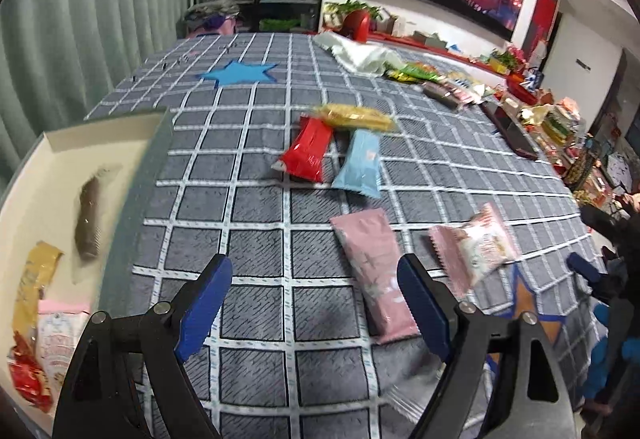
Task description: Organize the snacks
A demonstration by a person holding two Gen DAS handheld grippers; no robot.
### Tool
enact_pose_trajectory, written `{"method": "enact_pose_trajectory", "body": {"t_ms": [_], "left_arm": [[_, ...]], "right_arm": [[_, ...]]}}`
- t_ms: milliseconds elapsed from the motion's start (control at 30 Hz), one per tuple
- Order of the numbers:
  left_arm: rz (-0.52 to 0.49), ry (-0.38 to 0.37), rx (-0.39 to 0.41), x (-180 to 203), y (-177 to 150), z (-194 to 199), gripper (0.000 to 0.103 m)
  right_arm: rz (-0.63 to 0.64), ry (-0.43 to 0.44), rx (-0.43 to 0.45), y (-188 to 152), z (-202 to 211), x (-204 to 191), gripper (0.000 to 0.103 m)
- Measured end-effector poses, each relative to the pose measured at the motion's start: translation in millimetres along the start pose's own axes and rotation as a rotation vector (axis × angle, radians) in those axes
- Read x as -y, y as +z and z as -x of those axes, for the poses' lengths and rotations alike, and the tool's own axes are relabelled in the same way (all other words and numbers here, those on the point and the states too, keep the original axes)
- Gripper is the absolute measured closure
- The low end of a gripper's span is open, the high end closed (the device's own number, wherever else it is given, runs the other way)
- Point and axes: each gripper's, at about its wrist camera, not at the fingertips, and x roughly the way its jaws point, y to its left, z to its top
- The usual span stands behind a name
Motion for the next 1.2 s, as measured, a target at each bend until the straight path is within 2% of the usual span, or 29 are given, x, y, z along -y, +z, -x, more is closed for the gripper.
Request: {"method": "enact_pose_trajectory", "body": {"t_ms": [100, 233, 333, 367, 533, 1200], "left_arm": [[0.015, -0.001, -0.033, -3.2, -7.5, -12.0, 0.015], [0.031, -0.023, -0.025, -5.1, -9.5, -11.6, 0.012], [0.017, -0.029, -0.036, -2.5, -9.2, -13.8, 0.005], [0.012, -0.028, -0.041, -1.5, -9.5, -14.3, 0.0], [0.002, -0.026, -0.048, 0.4, -8.1, -16.0, 0.0], [0.004, -0.027, -0.048, 0.3, -8.4, -15.5, 0.0]], "right_arm": [[0.164, -0.073, 0.019, -8.6, -3.8, -16.3, 0.0], [0.206, -0.126, 0.004, -12.6, -8.3, -21.8, 0.0], [0.196, -0.108, 0.007, -11.2, -7.5, -18.1, 0.0], [0.188, -0.092, 0.01, -11.8, -4.7, -15.4, 0.0], [0.131, -0.022, 0.035, -11.6, -0.6, -5.2, 0.0], [0.131, -0.005, 0.034, -6.1, -2.3, -3.4, 0.0]]}}
